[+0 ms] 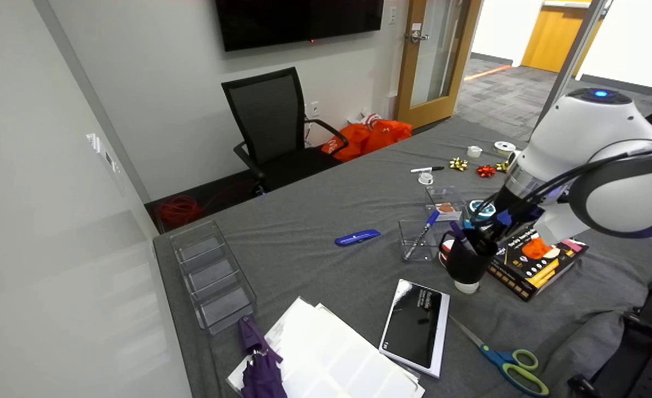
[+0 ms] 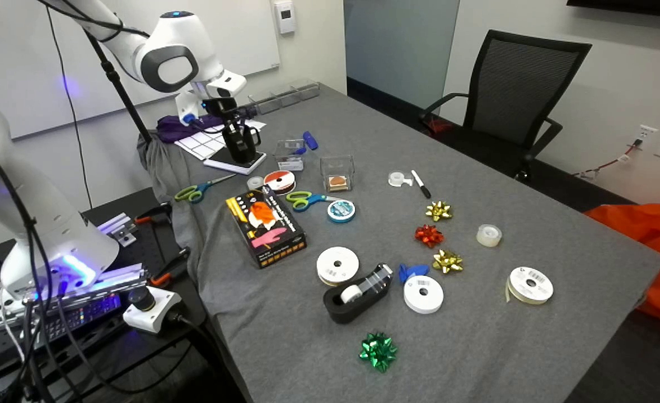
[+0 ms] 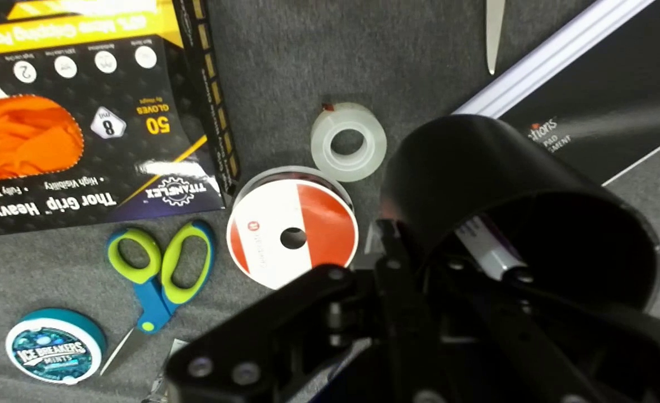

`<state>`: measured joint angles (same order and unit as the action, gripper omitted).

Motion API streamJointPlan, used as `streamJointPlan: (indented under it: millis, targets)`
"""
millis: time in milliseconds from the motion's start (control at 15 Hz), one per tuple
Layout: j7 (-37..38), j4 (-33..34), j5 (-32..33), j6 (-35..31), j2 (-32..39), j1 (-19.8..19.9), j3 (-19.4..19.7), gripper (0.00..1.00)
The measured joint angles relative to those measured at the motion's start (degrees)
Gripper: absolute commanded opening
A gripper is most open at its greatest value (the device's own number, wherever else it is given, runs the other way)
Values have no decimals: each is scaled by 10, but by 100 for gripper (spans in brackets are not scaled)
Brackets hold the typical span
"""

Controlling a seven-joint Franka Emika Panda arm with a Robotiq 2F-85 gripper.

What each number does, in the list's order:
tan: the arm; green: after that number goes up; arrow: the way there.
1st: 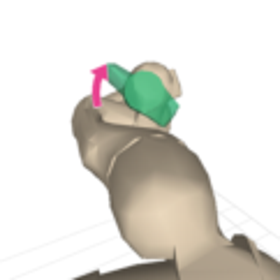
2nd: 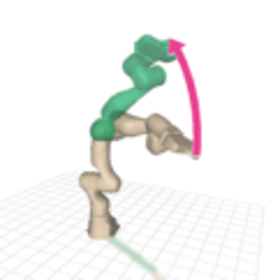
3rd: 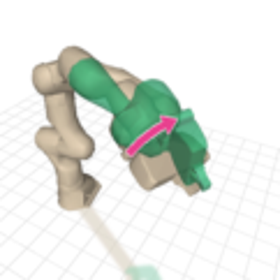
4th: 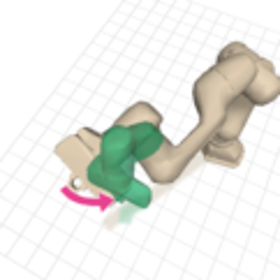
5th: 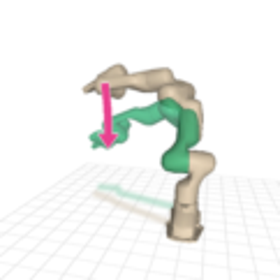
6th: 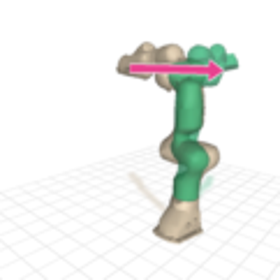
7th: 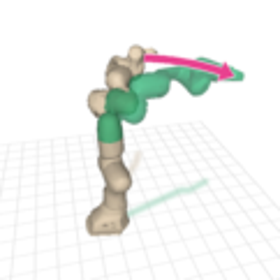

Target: Move the black mug to the left.

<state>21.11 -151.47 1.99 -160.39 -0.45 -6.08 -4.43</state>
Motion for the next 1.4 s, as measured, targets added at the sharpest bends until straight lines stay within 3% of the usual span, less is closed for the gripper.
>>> streamJointPlan:
  millis: [200, 333, 600, 933, 1000, 1067, 1200, 1400]
  targets:
    - [146, 6, 114, 2, 23, -9, -14, 2]
    - [234, 19, 152, 6, 40, -31, -26, 2]
    - [334, 56, 159, 7, 78, -71, -44, 2]
    - [416, 113, 184, 20, 141, -94, -38, 2]
    - [426, 123, 185, 23, 153, -96, -37, 5]
    - [431, 133, 183, 24, 165, -102, -32, 32]
    - [431, 150, 180, 29, 174, -117, -19, 39]
    - [431, 159, 180, 29, 178, -132, -5, 61]
